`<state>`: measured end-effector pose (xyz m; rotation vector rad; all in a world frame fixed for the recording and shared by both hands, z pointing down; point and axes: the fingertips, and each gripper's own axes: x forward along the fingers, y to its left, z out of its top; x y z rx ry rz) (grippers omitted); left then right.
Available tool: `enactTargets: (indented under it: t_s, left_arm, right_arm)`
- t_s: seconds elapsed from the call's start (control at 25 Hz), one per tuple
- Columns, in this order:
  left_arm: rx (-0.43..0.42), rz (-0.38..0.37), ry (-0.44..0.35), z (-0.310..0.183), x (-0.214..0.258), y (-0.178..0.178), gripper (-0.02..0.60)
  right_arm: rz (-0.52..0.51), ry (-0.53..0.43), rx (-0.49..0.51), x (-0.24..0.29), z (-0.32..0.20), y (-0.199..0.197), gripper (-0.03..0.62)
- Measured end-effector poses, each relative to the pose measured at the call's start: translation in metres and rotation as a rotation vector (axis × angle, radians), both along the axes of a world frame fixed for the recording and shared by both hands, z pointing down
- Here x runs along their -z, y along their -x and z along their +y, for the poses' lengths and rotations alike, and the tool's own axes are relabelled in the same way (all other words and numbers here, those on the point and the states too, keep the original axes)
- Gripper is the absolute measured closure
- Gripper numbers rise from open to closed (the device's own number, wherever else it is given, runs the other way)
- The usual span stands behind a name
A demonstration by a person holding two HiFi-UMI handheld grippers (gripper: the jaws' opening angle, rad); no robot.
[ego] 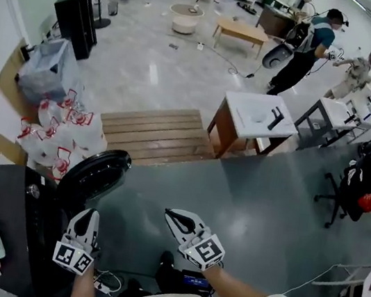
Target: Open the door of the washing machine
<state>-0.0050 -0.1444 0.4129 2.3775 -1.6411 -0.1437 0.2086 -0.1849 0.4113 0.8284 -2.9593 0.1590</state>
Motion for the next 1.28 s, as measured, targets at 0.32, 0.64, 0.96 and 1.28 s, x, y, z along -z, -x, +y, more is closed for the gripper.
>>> enactTargets:
  t_s: [0.32, 0.64, 0.96, 1.28]
  left_arm:
    - [-0.030, -0.041, -0.124, 0.076, 0.103, 0.035, 0.568]
    - [0.164, -0.138, -0.131, 0.150, 0.126, 0.086, 0.568]
    - [0.215, -0.109, -0.123, 0.197, 0.098, 0.082, 0.568]
    - [0.136, -0.104, -0.079, 0.232, 0.057, 0.051, 0.568]
  right_arm:
    - [-0.071, -0.152, -0.088, 0.109, 0.055, 0.026, 0.562]
    - [-0.066, -0.206, -0.218, 0.136, 0.111, 0.027, 0.562]
    - [0.000, -0.210, -0.296, 0.126, 0.152, 0.016, 0.562]
    - [0.034, -0.154, -0.293, 0.106, 0.193, 0.005, 0.563]
